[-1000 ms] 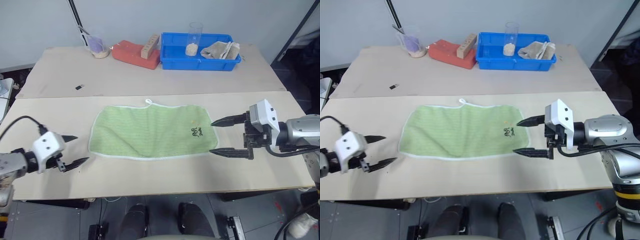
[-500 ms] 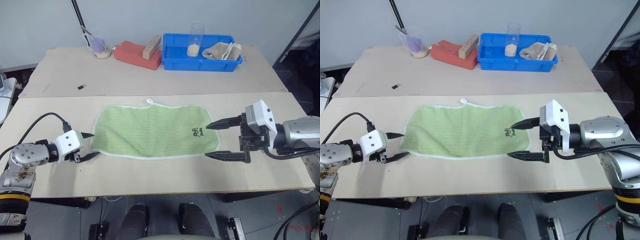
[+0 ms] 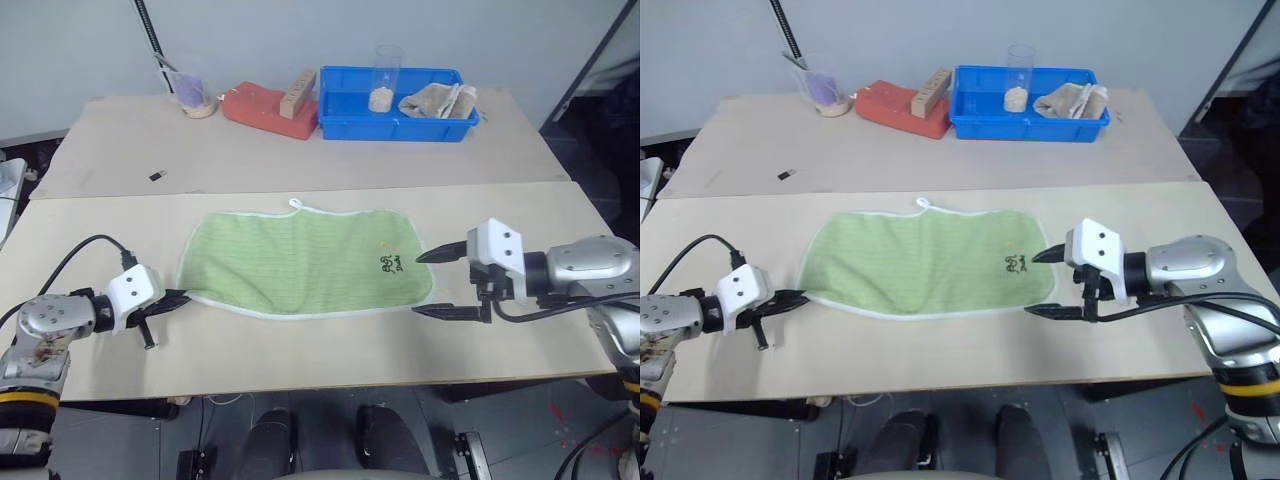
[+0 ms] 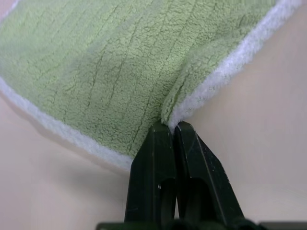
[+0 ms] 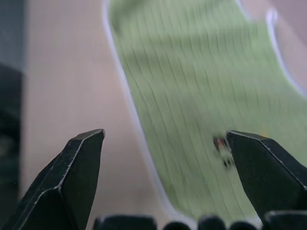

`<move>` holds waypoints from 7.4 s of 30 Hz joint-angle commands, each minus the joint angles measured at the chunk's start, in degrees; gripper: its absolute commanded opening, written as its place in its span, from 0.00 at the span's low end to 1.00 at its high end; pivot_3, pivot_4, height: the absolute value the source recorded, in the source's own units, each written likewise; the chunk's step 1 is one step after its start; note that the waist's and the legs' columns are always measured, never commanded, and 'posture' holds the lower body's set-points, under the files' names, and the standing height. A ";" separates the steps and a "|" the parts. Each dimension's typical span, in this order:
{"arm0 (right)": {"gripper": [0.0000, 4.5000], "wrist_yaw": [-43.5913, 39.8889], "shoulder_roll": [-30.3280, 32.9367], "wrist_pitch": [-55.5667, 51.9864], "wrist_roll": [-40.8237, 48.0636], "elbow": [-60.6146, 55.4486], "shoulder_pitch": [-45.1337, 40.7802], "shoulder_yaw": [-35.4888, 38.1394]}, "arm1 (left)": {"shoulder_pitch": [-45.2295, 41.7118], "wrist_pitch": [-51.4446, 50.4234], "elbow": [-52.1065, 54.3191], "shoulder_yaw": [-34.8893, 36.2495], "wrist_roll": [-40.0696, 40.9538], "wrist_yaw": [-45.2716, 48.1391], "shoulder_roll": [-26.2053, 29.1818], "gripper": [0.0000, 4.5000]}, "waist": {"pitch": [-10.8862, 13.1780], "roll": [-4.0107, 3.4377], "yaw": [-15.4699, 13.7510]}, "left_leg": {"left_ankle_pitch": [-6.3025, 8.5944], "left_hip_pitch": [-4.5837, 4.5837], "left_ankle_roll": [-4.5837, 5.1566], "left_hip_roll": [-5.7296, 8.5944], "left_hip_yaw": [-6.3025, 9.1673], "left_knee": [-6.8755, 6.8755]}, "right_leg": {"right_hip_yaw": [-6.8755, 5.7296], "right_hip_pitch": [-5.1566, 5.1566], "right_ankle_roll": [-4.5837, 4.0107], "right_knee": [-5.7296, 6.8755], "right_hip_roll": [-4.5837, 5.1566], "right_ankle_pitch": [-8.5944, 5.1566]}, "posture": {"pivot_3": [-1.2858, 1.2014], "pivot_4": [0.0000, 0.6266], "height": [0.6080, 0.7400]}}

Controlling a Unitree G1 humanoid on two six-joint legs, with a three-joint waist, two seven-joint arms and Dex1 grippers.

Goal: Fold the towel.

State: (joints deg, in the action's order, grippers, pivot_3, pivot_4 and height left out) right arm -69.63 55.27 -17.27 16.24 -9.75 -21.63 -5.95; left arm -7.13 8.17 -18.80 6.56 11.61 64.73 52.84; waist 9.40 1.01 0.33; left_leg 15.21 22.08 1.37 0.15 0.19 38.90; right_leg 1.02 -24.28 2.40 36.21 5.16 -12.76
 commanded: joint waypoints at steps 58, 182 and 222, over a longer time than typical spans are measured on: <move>0.01 -12.81 4.39 9.68 -2.77 13.57 2.33 6.70 | 17.81 -25.45 25.13 10.93 7.57 10.56 9.51 0.00 | 0.01 0.08 0.70 | 0.23 0.62 0.33 -0.08 -0.38 0.07 | -0.07 -0.86 0.11 -0.07 0.22 0.26 | 0.52 0.24 1.00; 1.00 25.15 -21.17 -35.80 12.24 -12.19 -13.01 -3.83 | -7.52 -31.34 41.29 3.81 20.02 -2.99 -2.46 1.00 | 0.03 0.06 0.36 | 0.22 0.09 0.31 0.02 -0.21 0.14 | -0.19 -0.09 0.19 -0.31 0.08 0.38 | 0.52 0.24 1.00; 0.67 29.20 -24.56 -22.55 -10.43 -7.69 -7.34 -14.08 | -2.19 -35.34 48.28 5.55 27.09 -4.33 -1.05 1.00 | 0.04 0.09 0.28 | 0.21 0.01 0.30 0.02 -0.22 0.12 | -0.17 -0.06 0.15 -0.31 0.09 0.36 | 0.52 0.24 1.00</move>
State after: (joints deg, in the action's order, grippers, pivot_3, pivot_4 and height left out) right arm -41.27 30.80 -39.77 6.71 -16.61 -28.29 -21.28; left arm -8.43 -26.85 28.98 12.11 38.32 60.43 51.33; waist 9.44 1.11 0.62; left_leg 15.43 22.09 1.67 0.17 -0.04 39.02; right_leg 0.85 -24.33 2.55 35.88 5.25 -12.40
